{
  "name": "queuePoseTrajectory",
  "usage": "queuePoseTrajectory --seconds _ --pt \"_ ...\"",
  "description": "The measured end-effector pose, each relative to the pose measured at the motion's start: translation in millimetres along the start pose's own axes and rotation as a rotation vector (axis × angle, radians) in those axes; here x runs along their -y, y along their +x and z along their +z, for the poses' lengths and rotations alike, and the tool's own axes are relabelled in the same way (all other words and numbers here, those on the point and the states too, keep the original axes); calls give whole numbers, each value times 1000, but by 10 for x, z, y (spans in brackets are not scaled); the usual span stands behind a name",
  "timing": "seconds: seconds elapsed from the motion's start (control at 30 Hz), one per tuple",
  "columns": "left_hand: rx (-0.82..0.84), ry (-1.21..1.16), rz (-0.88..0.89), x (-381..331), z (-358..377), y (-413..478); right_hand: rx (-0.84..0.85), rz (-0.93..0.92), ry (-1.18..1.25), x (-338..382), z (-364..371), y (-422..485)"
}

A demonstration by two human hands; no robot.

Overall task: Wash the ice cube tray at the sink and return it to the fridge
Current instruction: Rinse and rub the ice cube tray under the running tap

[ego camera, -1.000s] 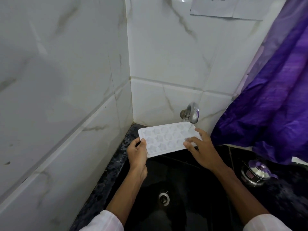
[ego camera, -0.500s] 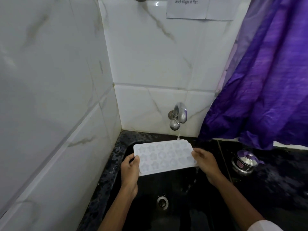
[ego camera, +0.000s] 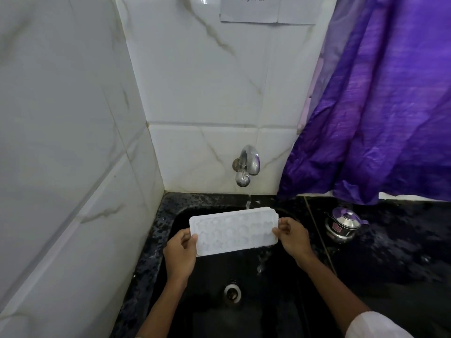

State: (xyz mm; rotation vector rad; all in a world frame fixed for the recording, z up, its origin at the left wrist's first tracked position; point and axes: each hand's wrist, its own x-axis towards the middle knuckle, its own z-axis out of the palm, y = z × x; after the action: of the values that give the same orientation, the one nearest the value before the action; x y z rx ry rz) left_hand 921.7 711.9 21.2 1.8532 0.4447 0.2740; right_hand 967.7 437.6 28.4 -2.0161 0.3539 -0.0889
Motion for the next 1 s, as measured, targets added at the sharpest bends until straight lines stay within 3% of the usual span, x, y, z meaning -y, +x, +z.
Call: queuePoseTrajectory --seconds 0.2,0.5,0.6,0.8,1.0 --pt "-66 164 232 -63 10 -18 14 -152 -124 17 -162 25" --pt "-81 13 440 -170 33 -59 -74 -458 -116 129 -448 26" --pt "-17 -15 428 -141 34 -47 -109 -550 -139 111 -499 4" --pt "6 19 359 -133 62 -59 -79 -396 -117 -32 -488 -6" --pt "123 -58 155 -219 132 -104 -68 -206 -62 -43 -410 2"
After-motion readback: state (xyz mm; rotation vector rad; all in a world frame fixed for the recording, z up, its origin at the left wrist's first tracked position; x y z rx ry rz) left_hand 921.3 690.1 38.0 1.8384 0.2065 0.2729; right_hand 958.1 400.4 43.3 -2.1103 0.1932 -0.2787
